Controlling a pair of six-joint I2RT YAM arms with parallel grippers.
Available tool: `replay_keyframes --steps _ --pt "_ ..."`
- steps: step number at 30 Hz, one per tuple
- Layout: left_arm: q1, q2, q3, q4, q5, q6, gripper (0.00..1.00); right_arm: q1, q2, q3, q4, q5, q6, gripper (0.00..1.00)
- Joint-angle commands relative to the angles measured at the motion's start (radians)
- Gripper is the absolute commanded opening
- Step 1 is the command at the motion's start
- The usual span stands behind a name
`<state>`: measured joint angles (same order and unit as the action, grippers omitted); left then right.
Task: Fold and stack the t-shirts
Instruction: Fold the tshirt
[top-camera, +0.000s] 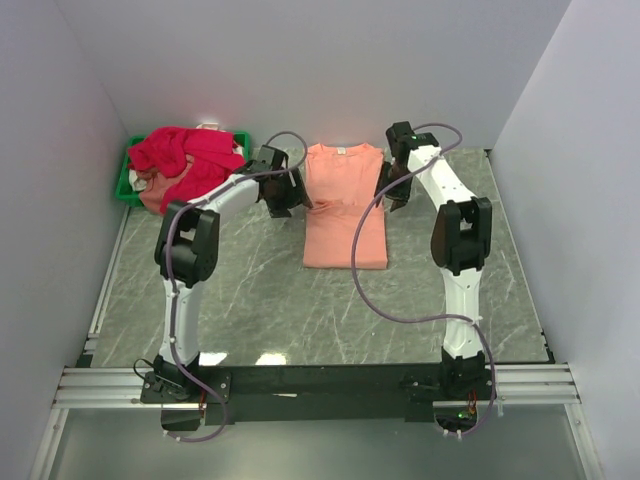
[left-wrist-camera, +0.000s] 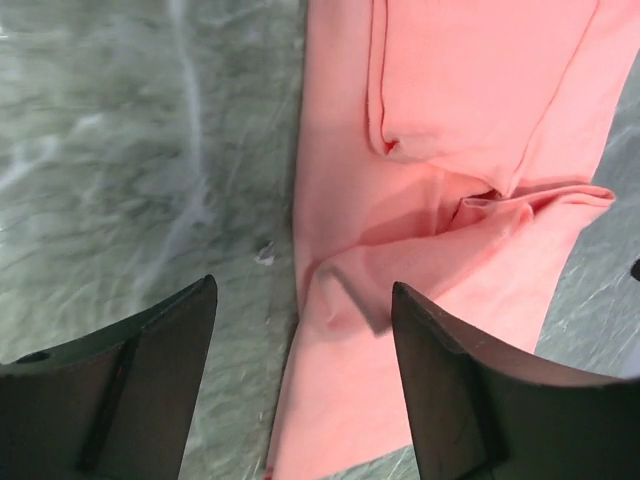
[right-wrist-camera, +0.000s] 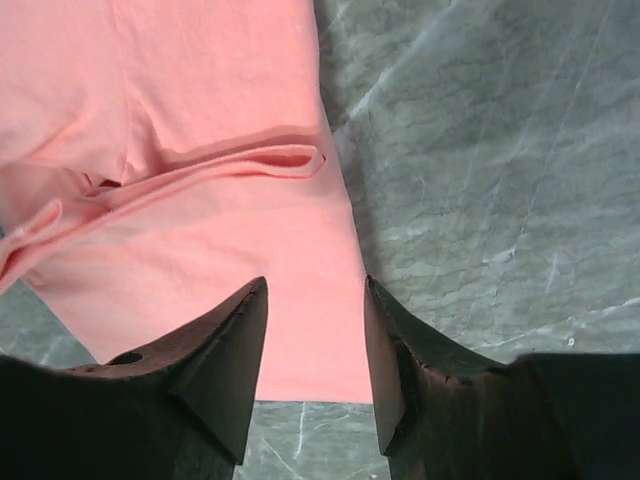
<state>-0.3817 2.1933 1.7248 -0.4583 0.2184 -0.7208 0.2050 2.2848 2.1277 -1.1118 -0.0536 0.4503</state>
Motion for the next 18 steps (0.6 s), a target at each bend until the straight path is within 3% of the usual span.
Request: replay_keyframes --steps 1,18 --pt "0.001 -0.124 -0.034 0.064 -0.022 0.007 0.76 -0.009 -0.113 -0.046 0.055 0.006 -0.024 0.51" --pt "-0.095 -0.291 -0.378 0.150 -0.004 -0.031 0.74 -0.007 -0.380 -0.598 0.224 -0.072 -0.007 0.50"
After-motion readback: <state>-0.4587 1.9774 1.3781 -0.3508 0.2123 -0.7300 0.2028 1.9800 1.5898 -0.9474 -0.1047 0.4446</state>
